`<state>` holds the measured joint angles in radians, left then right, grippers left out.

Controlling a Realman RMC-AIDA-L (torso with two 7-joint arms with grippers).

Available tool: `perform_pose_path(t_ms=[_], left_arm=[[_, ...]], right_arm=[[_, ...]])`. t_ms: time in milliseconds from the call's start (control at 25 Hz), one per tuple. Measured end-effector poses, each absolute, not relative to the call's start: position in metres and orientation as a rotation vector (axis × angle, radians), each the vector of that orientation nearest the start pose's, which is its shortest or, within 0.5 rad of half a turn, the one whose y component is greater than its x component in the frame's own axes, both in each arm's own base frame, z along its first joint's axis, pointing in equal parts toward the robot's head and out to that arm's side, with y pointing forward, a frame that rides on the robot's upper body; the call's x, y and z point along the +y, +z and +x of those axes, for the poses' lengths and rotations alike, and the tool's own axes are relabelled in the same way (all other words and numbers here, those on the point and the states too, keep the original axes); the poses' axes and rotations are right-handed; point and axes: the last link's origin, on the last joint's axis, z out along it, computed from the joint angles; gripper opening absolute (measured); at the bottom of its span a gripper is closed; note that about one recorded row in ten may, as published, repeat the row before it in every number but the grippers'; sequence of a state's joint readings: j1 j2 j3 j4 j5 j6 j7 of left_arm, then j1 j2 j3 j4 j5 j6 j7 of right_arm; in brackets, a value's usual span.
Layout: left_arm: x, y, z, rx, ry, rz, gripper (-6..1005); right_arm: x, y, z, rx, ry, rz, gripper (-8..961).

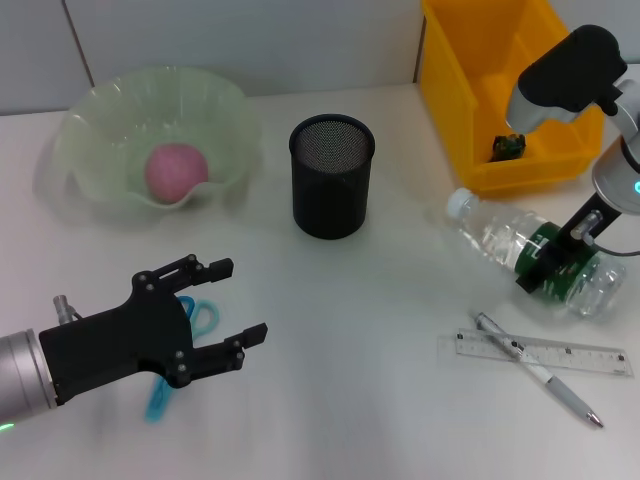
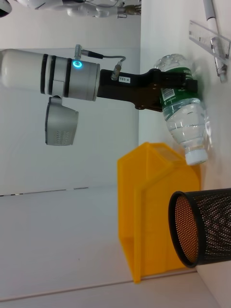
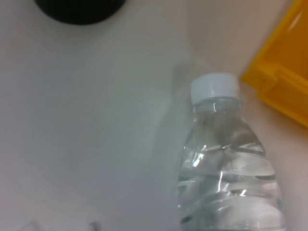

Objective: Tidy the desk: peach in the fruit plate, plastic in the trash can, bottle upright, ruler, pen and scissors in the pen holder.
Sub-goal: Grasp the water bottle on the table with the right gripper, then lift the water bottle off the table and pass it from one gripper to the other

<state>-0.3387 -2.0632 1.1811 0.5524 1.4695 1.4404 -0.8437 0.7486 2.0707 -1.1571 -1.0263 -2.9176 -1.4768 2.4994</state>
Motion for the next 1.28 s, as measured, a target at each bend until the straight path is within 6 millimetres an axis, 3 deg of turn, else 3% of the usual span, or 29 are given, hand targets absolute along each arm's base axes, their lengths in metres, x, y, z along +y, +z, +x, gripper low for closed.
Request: perform_pose_path(t_ms=[760,1280], left_arm=[[0.283,-0.038,-0.272,-0.137,-0.799,-2.655,732],[0.284,-0.035,-0.270,-0.136,-0.827,-2.637,730]], right_arm=[[0.383,0.033,0.222,1.011,-0.672,-2.376,772],[0.354,0.043,0.192,0.858,-0.429,-2.465,772]])
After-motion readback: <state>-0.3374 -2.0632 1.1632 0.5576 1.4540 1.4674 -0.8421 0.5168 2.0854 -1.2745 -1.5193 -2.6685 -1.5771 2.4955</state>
